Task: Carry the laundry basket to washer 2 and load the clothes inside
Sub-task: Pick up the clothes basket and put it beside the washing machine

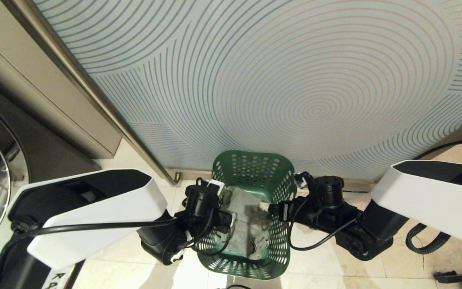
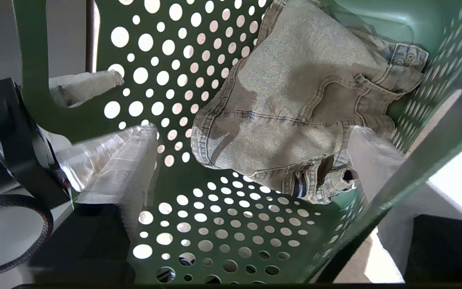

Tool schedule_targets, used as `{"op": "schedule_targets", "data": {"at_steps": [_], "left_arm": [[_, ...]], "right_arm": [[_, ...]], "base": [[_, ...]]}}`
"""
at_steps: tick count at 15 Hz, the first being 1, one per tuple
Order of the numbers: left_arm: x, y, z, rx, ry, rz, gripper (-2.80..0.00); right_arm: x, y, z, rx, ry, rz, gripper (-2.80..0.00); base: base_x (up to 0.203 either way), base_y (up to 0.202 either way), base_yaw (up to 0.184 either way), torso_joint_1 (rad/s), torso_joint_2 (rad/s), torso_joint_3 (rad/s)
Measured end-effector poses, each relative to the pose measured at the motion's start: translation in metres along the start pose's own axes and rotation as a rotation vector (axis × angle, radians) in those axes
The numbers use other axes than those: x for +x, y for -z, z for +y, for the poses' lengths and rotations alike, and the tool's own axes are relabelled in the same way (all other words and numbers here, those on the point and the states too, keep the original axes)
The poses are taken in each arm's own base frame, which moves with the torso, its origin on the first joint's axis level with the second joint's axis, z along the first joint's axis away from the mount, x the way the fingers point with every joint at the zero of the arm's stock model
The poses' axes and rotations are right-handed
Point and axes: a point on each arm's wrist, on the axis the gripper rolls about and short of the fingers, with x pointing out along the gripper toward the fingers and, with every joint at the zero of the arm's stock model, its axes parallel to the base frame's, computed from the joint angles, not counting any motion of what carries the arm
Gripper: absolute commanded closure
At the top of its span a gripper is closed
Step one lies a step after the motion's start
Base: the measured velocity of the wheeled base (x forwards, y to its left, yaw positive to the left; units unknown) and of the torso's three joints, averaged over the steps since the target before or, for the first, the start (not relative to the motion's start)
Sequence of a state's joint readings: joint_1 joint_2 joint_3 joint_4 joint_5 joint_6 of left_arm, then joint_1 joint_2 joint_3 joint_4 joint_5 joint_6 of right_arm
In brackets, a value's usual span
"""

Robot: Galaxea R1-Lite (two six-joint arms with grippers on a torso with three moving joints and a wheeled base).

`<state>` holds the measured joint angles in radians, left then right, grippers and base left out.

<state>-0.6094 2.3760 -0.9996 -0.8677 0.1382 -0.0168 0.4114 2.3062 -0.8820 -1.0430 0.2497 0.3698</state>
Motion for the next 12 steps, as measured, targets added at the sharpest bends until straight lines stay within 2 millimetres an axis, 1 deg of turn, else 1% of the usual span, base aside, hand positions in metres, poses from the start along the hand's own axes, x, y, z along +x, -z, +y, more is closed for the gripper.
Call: {"op": "schedule_targets", "data": {"at_steps": [9,12], "left_arm": [[0.0004,-0.0019,-0.0016,-0.001,-0.005,-0.005,0.0],[-0.0035,-0.004,-0.0022,-0.02,0.003,0.009,0.0]], "right_arm": [[-0.0002,-0.0001,0.0002,0.003,0.002,0.003,0.0],[-0.0035,-0.0027,0.0023,0.007,-0.001,-0.004,0.0]], "base": [[0.0,0.0,0.0,0.0,0.0,0.0],[0.0,0.0,0.0,0.0,0.0,0.0]]}}
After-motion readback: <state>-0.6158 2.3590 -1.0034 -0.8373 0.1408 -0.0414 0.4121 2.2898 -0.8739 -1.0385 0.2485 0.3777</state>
